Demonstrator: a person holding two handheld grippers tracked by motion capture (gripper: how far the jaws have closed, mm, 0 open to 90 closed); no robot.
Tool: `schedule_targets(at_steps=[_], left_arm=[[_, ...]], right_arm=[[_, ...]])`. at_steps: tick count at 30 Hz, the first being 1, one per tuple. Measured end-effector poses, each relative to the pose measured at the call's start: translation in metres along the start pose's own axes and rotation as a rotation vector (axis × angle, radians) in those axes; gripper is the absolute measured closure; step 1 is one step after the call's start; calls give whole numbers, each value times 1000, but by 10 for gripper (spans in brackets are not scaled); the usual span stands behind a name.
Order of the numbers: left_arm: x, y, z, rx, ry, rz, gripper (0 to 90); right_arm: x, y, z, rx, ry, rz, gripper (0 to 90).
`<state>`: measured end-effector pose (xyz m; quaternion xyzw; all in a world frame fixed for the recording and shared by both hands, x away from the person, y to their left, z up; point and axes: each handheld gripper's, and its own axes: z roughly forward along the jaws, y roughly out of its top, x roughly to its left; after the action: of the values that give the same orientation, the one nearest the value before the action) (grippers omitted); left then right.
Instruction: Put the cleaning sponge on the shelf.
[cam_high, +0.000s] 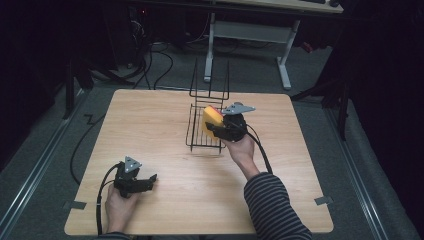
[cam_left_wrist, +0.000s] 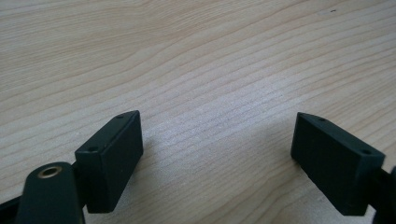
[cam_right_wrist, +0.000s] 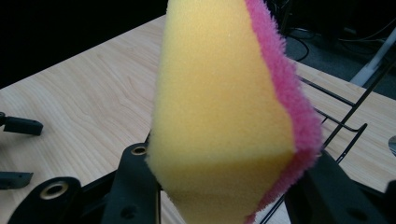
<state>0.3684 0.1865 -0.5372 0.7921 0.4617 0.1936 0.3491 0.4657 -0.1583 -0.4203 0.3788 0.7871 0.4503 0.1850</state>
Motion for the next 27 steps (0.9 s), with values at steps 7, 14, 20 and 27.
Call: schedule_targets(at_steps=[7,14,20,27], left_arm=[[0,0,0,-1,-1,-1,174],[0,0,0,-1,0,-1,174],[0,0,0,0,1,1,174],[0,0,0,0,1,1,174]], right_arm=[[-1,-5,16,26,-26,-9,598],[-2,-12,32,52,-32,10,595],[-5,-16,43,63,-39,26,594],[-6,-18,48,67,-44,29,594]])
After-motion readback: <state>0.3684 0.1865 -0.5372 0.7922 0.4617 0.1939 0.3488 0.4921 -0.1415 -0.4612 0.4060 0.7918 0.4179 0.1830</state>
